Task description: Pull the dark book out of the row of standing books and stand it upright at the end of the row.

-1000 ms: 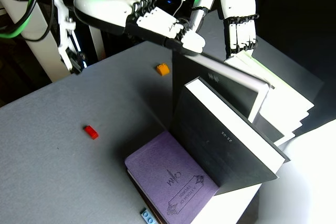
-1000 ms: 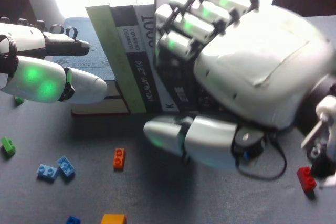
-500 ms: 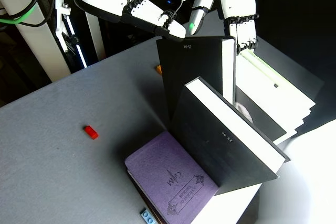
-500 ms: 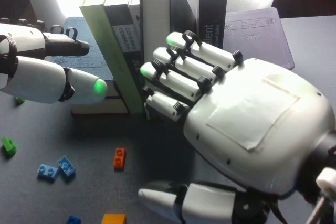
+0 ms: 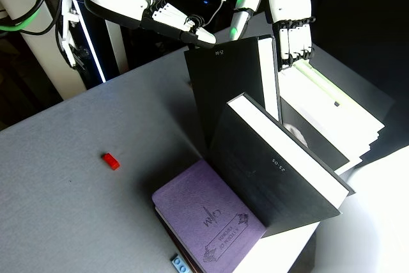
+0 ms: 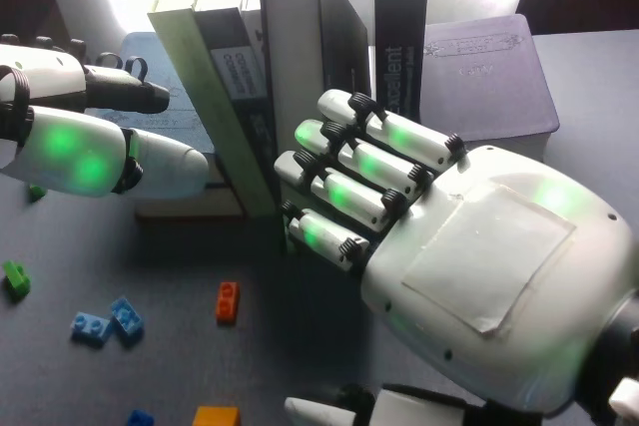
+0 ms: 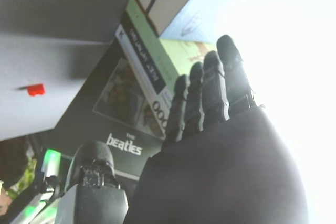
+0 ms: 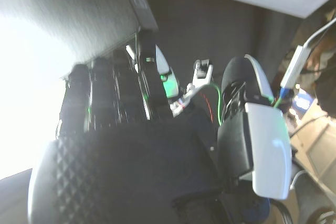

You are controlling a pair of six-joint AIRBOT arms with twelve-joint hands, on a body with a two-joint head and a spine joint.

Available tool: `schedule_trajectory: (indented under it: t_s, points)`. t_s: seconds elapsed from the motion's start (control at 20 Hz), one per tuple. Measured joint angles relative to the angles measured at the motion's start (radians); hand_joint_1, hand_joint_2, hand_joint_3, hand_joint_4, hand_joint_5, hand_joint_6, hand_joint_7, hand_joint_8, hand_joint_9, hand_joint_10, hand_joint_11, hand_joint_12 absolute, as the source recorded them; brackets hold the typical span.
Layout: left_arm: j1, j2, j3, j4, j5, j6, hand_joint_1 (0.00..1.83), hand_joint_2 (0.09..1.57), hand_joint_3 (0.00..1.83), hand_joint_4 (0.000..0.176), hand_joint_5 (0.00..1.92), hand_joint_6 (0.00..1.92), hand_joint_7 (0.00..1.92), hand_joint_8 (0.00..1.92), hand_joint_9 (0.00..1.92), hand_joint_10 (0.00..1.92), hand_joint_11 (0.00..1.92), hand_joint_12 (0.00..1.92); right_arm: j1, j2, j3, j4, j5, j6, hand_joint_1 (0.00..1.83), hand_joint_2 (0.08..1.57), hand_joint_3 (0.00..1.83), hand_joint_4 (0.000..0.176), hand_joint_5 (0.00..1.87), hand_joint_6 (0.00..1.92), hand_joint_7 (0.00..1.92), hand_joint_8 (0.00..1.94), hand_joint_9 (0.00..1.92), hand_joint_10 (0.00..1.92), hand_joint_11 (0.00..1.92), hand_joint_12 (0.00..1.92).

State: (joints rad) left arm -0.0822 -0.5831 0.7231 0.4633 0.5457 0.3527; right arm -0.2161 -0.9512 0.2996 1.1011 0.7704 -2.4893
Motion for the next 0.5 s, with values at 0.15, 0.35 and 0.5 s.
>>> schedule_trajectory:
  t_s: [0.15, 0.35, 0.5]
  points:
    - [0.0, 0.0, 0.0, 0.0, 0.0, 0.0, 0.0, 1.1, 0.0, 0.0, 0.02, 0.0, 0.05, 0.0, 0.05, 0.0, 0.0, 0.3, -0.027, 0.003, 0.0, -0.023, 0.001, -0.012, 0.0, 1.15, 0.0, 0.0, 0.27, 0.77, 0.05, 0.0, 0.0, 0.0, 0.0, 0.0]
    - [0.0, 0.0, 0.0, 0.0, 0.0, 0.0, 0.0, 1.09, 0.0, 0.0, 0.03, 0.0, 0.05, 0.0, 0.05, 0.0, 0.0, 0.32, -0.004, 0.005, -0.001, 0.001, -0.001, 0.021, 0.0, 1.16, 0.0, 0.0, 0.28, 0.77, 0.06, 0.01, 0.0, 0.0, 0.0, 0.0]
    - [0.0, 0.0, 0.0, 0.0, 0.0, 0.0, 0.0, 1.09, 0.0, 0.0, 0.04, 0.0, 0.06, 0.0, 0.07, 0.0, 0.0, 0.36, 0.026, 0.005, 0.0, 0.032, 0.026, 0.117, 0.0, 1.15, 0.0, 0.0, 0.3, 0.73, 0.07, 0.01, 0.0, 0.0, 0.0, 0.0]
